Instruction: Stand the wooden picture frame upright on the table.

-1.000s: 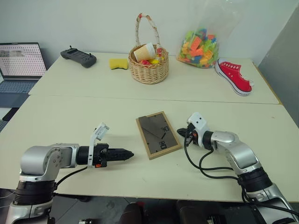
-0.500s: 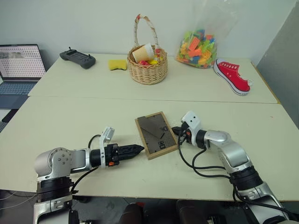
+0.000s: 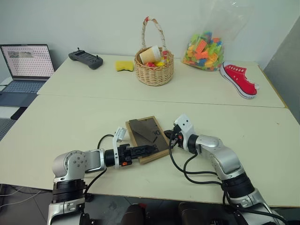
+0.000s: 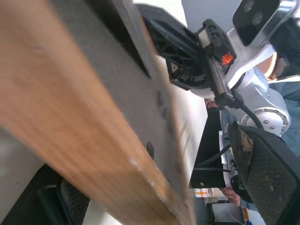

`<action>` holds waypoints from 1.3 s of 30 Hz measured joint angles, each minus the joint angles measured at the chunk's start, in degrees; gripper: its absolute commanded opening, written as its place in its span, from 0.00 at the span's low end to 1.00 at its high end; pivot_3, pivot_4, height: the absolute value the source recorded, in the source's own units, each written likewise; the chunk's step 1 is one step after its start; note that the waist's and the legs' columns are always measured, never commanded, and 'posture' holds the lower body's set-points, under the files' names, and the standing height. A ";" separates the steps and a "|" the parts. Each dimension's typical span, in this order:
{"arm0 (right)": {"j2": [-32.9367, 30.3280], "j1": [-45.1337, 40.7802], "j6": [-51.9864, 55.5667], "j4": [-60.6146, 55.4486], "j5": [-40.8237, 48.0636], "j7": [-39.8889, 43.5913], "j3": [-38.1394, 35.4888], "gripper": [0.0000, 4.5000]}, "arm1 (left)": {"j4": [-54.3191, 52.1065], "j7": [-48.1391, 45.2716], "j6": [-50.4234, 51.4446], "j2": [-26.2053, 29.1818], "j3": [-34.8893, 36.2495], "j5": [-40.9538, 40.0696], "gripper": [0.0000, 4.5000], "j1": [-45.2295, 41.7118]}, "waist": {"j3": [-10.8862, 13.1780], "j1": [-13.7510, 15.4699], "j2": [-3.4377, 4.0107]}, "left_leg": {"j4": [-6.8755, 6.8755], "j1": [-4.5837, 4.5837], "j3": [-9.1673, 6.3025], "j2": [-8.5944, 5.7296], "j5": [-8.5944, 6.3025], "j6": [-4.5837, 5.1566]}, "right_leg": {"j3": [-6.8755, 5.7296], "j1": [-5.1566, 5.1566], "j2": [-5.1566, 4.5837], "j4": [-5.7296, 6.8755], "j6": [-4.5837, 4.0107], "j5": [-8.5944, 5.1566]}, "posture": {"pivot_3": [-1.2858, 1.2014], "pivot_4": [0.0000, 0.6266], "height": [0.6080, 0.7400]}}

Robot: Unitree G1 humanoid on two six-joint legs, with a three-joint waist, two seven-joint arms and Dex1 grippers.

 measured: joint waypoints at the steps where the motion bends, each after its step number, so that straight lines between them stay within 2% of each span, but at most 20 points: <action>1: -0.17 0.27 0.19 -0.29 0.01 -0.01 -0.05 0.00 | 0.48 0.18 -0.26 0.00 -0.04 -0.03 0.80 -0.02 | 0.00 -0.04 0.00 | -0.01 0.00 -0.01 0.00 0.00 0.00 | 0.00 0.00 0.00 0.00 0.00 0.00 | 0.52 0.24 1.00; 10: -1.17 1.16 0.44 -0.44 0.00 -0.92 -1.70 0.00 | 0.94 1.33 -0.71 1.29 -0.41 -0.66 0.37 -0.01 | 0.01 -0.22 -0.02 | -0.07 -0.03 0.00 0.02 0.00 0.00 | 0.00 -0.05 0.01 -0.05 0.00 0.00 | 0.52 0.24 1.00; 13: -2.82 2.09 0.27 -0.86 0.08 -0.54 -2.19 0.00 | -0.90 0.35 -0.90 3.50 -0.91 -1.96 0.29 -0.12 | 0.03 -0.25 -0.03 | -0.08 -0.03 0.00 0.03 0.00 -0.01 | 0.00 -0.06 0.01 -0.06 0.00 0.00 | 0.52 0.24 1.00; 17: -6.24 2.92 0.42 -2.01 1.64 1.15 -5.10 0.00 | -0.96 0.22 -0.89 6.59 -1.40 -2.04 0.29 -2.47 | 0.14 -0.24 -0.09 | -0.08 -0.12 0.00 -0.02 0.00 -0.01 | -0.03 -0.11 0.06 -0.08 0.00 0.00 | 0.52 0.24 1.00; 19: -7.54 2.17 1.37 -2.77 3.74 2.48 -7.87 0.08 | -0.79 0.00 -1.35 8.14 -1.57 -2.04 0.29 -5.09 | 0.15 -0.21 -0.10 | -0.08 -0.11 0.00 -0.01 0.00 0.00 | -0.03 -0.10 0.11 -0.10 0.00 0.00 | 0.52 0.24 1.00; 21: -10.76 -0.32 3.67 -4.62 8.43 7.40 -9.96 0.13 | 0.74 -1.41 -2.77 10.34 -2.66 -1.86 0.29 -9.35 | 0.21 -0.19 -0.09 | -0.08 -0.14 0.04 -0.05 0.00 0.00 | -0.04 -0.12 0.13 -0.12 0.00 0.00 | 0.52 0.24 1.00; 23: -14.59 -4.09 6.19 -7.63 13.92 13.70 -11.71 0.27 | 1.87 -4.31 -5.22 13.51 -4.50 -1.22 0.29 -12.82 | 0.21 -0.24 -0.08 | -0.17 -0.13 0.05 -0.06 -0.01 0.00 | -0.05 -0.08 0.15 -0.29 0.00 0.00 | 0.52 0.24 1.00; 26: -15.88 -8.00 9.22 -8.91 19.15 17.88 -13.21 0.46 | 3.22 -8.36 -8.54 16.13 -8.00 0.04 0.29 -14.67 | 0.21 -0.65 -0.08 | -0.24 -0.12 0.04 -0.04 -0.03 -0.01 | -0.04 -0.07 0.15 -0.39 -0.01 0.00 | 0.52 0.24 1.00; 30: -13.85 -15.17 12.18 -5.46 23.31 19.87 -13.22 0.67 | 5.25 -15.00 -12.80 19.94 -14.79 3.03 0.29 -16.17 | 0.25 -1.11 -0.07 | -0.21 -0.22 0.05 -0.03 -0.02 -0.01 | -0.03 -0.25 0.14 -0.29 -0.05 0.01 | 0.52 0.24 1.00; 35: -9.62 -22.53 12.29 -1.09 24.93 20.55 -11.93 0.92 | 8.53 -19.93 -18.65 20.85 -19.01 7.00 0.29 -20.67 | 0.25 -1.18 -0.07 | -0.19 -0.34 0.16 -0.05 -0.02 0.00 | -0.08 -0.32 0.17 -0.32 -0.05 0.01 | 0.52 0.24 1.00; 37: -8.09 -23.77 10.89 0.97 23.82 20.47 -9.87 0.99 | 9.44 -21.21 -19.89 20.96 -19.83 8.05 0.29 -21.26 | 0.25 -1.24 -0.06 | -0.15 -0.51 0.19 -0.02 -0.02 0.00 | -0.06 -0.50 0.16 -0.29 -0.05 0.02 | 0.52 0.24 1.00; 39: -6.73 -24.23 8.17 3.14 21.15 19.99 -7.40 0.99 | 10.01 -22.30 -20.54 20.96 -20.95 8.92 0.29 -21.42 | 0.25 -1.33 -0.06 | -0.09 -0.70 0.19 0.01 -0.02 0.00 | -0.09 -0.64 0.15 -0.29 -0.05 0.02 | 0.52 0.24 1.00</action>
